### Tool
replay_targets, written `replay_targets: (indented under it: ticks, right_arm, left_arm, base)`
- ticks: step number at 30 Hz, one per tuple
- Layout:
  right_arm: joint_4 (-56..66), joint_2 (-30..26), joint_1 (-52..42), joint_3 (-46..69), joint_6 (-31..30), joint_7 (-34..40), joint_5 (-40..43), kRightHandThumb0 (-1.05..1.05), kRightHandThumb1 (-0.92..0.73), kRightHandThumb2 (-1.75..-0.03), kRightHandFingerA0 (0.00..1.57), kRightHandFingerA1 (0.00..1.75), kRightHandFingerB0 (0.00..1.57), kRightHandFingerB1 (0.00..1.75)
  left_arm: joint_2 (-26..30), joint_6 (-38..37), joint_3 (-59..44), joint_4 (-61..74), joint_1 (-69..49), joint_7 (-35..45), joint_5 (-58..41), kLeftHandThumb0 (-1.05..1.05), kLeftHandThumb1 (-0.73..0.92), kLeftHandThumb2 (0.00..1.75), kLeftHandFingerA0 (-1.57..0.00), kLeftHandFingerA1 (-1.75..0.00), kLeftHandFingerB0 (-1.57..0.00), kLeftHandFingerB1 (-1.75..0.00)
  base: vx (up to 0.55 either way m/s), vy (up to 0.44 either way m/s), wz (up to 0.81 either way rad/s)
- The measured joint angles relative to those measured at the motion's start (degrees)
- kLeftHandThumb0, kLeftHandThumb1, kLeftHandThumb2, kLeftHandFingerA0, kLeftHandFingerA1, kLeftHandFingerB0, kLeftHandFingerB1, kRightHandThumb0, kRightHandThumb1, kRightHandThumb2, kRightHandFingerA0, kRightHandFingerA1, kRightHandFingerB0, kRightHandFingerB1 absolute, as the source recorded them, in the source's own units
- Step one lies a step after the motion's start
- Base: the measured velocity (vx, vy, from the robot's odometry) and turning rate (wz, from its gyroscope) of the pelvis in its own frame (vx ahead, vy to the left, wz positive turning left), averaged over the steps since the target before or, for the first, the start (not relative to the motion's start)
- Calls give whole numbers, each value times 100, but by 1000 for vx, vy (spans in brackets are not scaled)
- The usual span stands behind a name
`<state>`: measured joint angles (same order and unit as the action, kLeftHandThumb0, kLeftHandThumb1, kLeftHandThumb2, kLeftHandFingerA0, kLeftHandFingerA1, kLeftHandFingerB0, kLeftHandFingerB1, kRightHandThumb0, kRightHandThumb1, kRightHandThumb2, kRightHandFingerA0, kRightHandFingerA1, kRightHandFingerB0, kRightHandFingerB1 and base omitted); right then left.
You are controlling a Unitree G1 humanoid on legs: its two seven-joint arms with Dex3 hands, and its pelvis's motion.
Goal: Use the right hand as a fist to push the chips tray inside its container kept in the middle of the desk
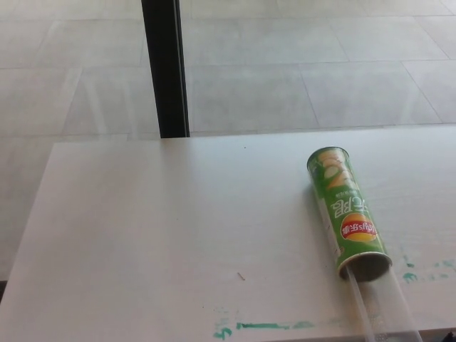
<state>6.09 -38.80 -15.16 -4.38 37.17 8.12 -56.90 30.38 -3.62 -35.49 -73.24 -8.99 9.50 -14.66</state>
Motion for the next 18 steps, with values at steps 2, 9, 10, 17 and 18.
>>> replay_targets:
  ticks: [2,9,10,17,18]
  right_arm:
    - [-44,-32,58,-43,-93,20,-149,-78,-91,-72,89,161,65,49]
    - [-267,-220,247,-304,-418,207,-675,-77,-92,-67,91,153,66,51]
    - [-308,-222,265,-343,-440,272,-717,-77,-92,-67,91,153,66,51]
    - [-444,-221,424,-562,-517,613,-859,-74,-92,-70,86,162,65,52]
    - [-465,-217,458,-590,-525,659,-860,-74,-92,-70,86,162,65,52]
  left_arm:
    - [16,-13,19,-27,-5,0,1,-83,57,135,-87,-130,0,-76]
    - [138,-80,27,-106,-36,26,-12,-90,55,135,-108,-143,-3,-81]
    - [146,-94,30,-106,-45,30,-12,-90,55,135,-108,-143,-3,-81]
    - [147,-193,70,-105,-103,51,-12,-80,48,129,-111,-140,-7,-79]
    - [147,-201,70,-105,-104,55,-12,-80,48,129,-111,-140,-7,-79]
  base:
    - [0,0,0]
    - [0,0,0]
    - [0,0,0]
    - [0,0,0]
    - [0,0,0]
